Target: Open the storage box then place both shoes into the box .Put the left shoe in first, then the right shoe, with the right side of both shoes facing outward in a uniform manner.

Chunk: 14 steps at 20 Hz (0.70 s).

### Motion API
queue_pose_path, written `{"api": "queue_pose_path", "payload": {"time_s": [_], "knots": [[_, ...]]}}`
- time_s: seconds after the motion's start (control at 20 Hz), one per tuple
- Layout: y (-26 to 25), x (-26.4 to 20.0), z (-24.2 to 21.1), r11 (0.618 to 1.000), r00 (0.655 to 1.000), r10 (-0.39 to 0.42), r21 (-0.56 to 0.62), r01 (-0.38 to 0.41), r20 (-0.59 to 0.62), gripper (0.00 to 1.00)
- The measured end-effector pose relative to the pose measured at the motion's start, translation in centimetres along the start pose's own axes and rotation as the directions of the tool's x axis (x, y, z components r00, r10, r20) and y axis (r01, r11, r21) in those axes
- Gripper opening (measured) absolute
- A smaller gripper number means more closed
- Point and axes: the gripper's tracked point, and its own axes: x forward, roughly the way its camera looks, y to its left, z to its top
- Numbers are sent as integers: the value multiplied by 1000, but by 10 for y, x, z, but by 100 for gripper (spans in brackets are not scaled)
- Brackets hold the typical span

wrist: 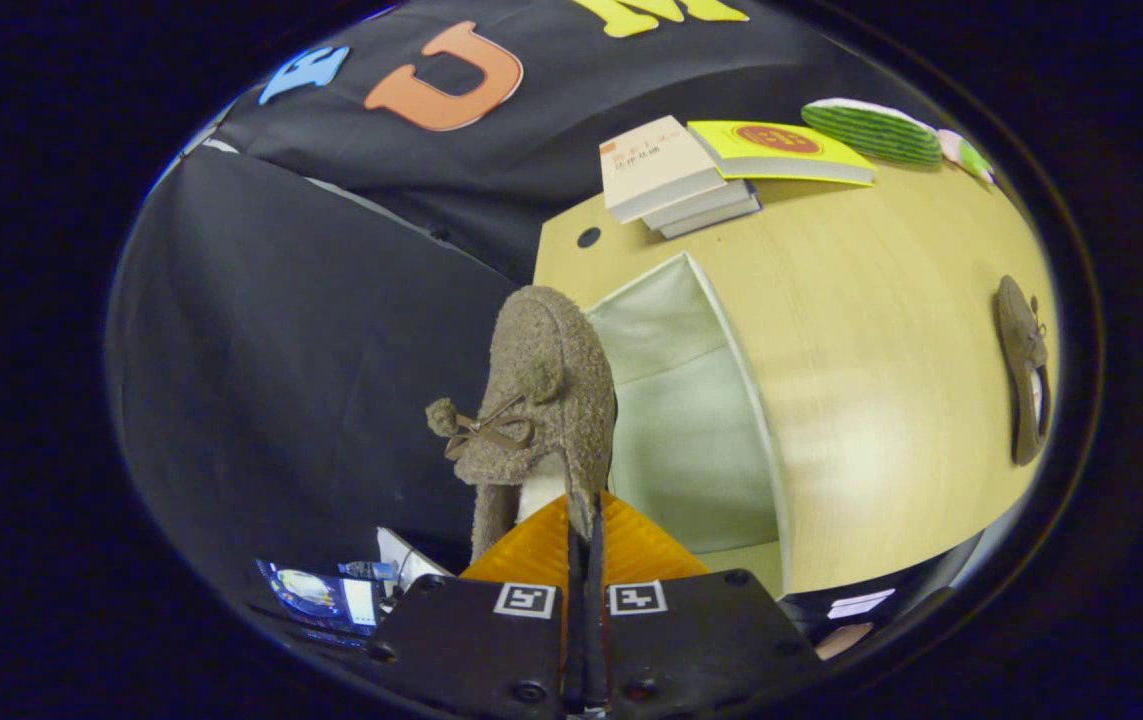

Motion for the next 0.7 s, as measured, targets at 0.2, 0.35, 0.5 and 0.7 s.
{"api": "queue_pose_path", "payload": {"time_s": [0.2, 0.35, 0.5, 0.7], "knots": [[-5, 38, -8, 998, 998, -63, -2, 63, -31, 6], [-5, 44, -9, 997, 996, -79, -4, 79, -37, 6], [-5, 51, -4, 995, 996, -92, -35, 92, -10, 6], [3, 51, -1, 998, 998, -58, -30, 58, 13, 11]]}}
